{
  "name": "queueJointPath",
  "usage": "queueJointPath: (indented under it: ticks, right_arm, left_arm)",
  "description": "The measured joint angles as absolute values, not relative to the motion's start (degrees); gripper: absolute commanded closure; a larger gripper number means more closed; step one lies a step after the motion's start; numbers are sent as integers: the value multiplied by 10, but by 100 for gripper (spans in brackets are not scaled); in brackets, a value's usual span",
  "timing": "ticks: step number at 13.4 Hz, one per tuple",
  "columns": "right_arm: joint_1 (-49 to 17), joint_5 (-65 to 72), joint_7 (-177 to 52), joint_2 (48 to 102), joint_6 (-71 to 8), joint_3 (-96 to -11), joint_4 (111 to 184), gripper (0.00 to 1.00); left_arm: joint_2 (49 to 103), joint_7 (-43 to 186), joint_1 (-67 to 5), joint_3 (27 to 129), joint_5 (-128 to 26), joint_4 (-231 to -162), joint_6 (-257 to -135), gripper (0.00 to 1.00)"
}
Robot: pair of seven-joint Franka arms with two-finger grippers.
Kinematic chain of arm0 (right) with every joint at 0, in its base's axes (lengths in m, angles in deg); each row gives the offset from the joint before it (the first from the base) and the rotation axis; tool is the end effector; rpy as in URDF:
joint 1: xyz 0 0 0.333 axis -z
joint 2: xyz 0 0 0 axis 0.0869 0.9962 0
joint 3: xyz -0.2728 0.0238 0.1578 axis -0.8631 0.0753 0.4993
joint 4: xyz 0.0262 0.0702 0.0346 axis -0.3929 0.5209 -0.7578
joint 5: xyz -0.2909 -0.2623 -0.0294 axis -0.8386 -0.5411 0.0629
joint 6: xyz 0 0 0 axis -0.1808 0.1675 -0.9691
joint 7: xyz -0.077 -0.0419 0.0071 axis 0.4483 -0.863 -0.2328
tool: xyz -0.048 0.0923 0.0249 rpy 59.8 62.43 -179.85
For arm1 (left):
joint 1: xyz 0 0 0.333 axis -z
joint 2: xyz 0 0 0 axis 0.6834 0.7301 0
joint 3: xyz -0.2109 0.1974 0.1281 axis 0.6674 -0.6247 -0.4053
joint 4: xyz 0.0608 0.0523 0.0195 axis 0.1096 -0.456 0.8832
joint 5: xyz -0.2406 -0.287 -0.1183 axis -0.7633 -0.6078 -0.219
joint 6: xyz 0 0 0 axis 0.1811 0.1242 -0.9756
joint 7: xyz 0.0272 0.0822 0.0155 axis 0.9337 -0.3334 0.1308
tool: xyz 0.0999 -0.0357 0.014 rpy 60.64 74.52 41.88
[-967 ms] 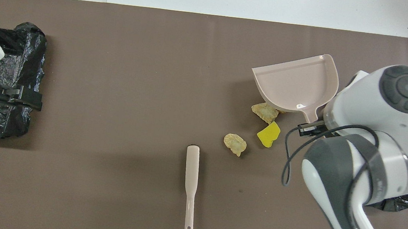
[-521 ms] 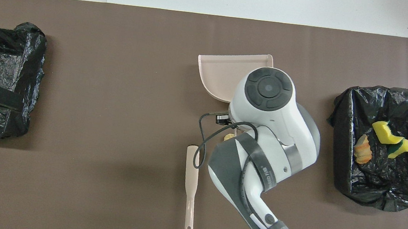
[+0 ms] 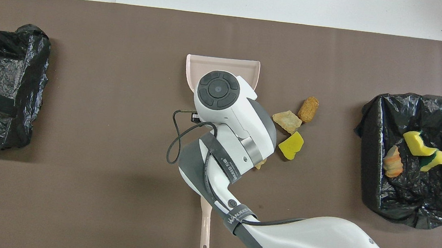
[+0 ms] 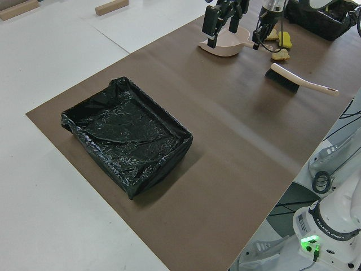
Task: Sweep and dump trash in bin
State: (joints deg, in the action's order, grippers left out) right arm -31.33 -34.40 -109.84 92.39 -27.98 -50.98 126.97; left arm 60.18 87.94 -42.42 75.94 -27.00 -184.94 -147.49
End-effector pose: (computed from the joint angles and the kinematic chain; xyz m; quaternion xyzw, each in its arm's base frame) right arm 0.5870 0.3947 0.3644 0.9998 -0.0120 0.0031 0.0153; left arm 0.5207 -0.0166 0.6200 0.9996 -0.0247 -0.0114 0.0074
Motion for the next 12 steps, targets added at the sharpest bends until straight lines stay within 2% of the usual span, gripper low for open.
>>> queueJointPath:
  ticks: [3,7,12]
  right_arm:
    - [-289,-350,-1077,915,-273,-513,1254,0]
    - [-200,-350,-884,863,-230,-513,1243,0]
    - [-87,-349,-676,814,-184,-513,1243,0]
  left_arm:
    - [624,879,-424,764,-270,-1849,-1518,0]
    - [676,878,-399,773,-271,-1830,-1536,0]
    - [747,807,-306,776,-272,-1801,-1573,0]
